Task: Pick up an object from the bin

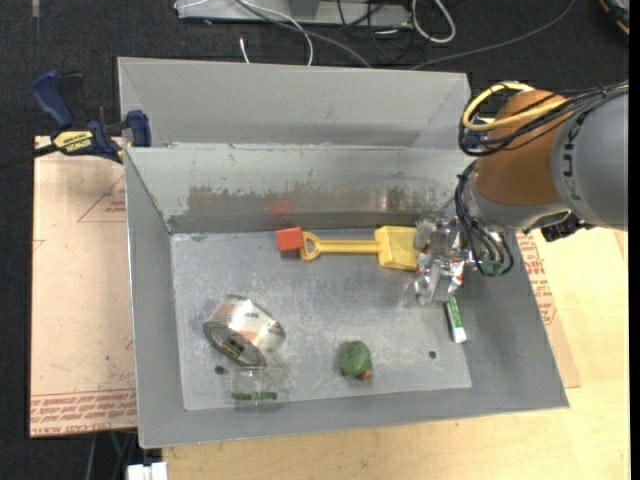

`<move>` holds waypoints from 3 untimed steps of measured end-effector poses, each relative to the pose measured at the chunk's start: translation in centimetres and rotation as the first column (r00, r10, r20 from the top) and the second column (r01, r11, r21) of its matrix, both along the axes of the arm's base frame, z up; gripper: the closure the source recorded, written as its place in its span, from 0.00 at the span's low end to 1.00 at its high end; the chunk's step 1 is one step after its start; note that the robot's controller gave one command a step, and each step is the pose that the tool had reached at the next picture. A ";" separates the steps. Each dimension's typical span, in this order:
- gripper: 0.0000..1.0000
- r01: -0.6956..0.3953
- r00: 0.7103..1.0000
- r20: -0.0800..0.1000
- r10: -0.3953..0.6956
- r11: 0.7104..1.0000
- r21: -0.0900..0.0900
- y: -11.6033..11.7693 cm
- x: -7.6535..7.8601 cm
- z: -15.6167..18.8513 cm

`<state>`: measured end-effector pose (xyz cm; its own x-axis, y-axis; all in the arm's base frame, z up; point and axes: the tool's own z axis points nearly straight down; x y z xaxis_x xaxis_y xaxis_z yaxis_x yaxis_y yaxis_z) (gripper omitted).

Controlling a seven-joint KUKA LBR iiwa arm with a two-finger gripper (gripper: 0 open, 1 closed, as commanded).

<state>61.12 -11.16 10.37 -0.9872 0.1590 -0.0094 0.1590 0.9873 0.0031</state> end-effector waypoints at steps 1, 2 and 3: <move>0.00 0.053 0.999 0.001 -0.053 0.999 0.000 1.3 0.4 -1.5; 0.00 0.068 0.998 0.004 -0.068 0.997 0.024 -1.6 -1.4 -2.3; 0.00 0.074 0.997 0.006 -0.074 0.997 0.002 -3.2 0.0 -0.2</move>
Offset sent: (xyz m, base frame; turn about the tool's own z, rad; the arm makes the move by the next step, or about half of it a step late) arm -0.0244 -0.0366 -0.0297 0.0828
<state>61.15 -14.38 10.20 -0.9727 0.2314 -0.0153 0.2313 0.9729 0.0061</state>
